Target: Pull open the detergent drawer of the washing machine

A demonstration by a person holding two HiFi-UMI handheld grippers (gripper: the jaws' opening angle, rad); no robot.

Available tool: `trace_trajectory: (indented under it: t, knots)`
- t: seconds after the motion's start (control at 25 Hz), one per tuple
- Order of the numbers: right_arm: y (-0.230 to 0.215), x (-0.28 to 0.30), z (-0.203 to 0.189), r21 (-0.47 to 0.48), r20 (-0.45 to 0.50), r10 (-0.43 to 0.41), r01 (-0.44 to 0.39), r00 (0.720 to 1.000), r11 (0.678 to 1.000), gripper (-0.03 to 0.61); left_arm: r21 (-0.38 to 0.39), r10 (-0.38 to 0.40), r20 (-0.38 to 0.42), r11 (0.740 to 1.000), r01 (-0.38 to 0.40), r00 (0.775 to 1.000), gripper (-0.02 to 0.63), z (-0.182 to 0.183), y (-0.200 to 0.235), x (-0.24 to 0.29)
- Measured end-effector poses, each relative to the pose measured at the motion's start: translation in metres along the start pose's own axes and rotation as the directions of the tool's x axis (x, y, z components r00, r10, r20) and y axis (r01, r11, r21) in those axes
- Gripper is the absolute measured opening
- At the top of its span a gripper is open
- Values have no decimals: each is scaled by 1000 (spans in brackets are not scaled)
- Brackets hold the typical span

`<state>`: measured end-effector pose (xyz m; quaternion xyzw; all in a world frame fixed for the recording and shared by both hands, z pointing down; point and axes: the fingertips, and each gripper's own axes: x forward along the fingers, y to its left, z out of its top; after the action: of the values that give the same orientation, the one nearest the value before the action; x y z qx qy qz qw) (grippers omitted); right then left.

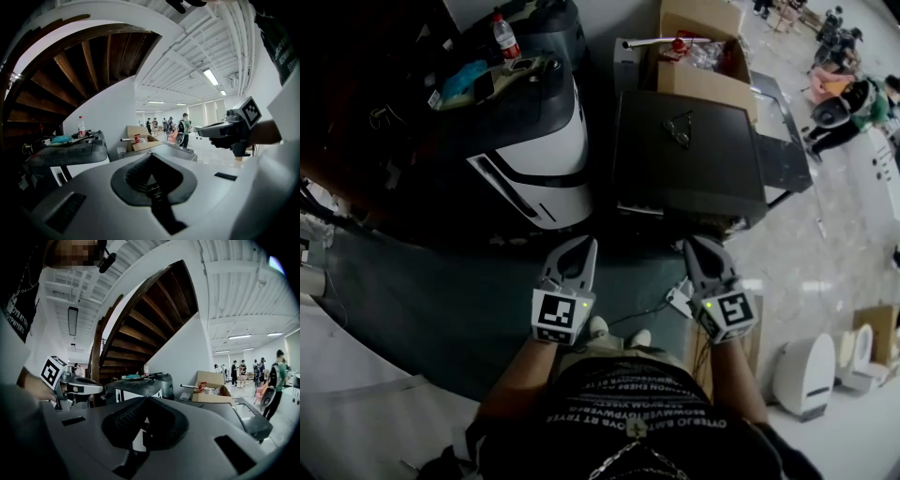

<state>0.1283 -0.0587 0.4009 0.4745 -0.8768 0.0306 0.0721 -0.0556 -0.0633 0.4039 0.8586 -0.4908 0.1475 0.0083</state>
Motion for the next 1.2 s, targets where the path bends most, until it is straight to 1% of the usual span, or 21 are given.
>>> trace_trajectory:
  t: [0.28, 0.44, 0.6, 0.76, 0.96, 1.12, 1.2]
  knots:
    - [7, 16, 11, -3, 0, -59, 59, 998, 998, 2, 11, -47, 41, 999, 46, 998, 3, 12, 27, 9]
    - [11, 26, 18, -9, 4, -97, 97, 995, 995, 2, 20, -77, 56, 997, 76, 995, 3, 10, 42, 12]
    - [20, 34, 16, -1, -13, -112, 112, 994, 994, 2, 25, -90, 66, 996, 88, 994, 3, 8, 61, 10]
    - [25, 41, 15, -9, -24, -136, 136, 990, 991, 2, 16, -96, 51, 995, 96, 994, 3, -6, 78, 8]
    - [28, 47, 10, -19, -46, -128, 127, 991, 992, 2, -17, -95, 38, 995, 95, 995, 3, -21, 87, 15]
    - [26, 65, 13, -2, -28, -108, 108, 994, 994, 2, -27, -102, 1, 994, 102, 995, 3, -30, 89, 26]
    - [25, 74, 12, -2, -36, -91, 91, 995, 996, 2, -28, -98, -18, 995, 97, 995, 3, -34, 90, 33]
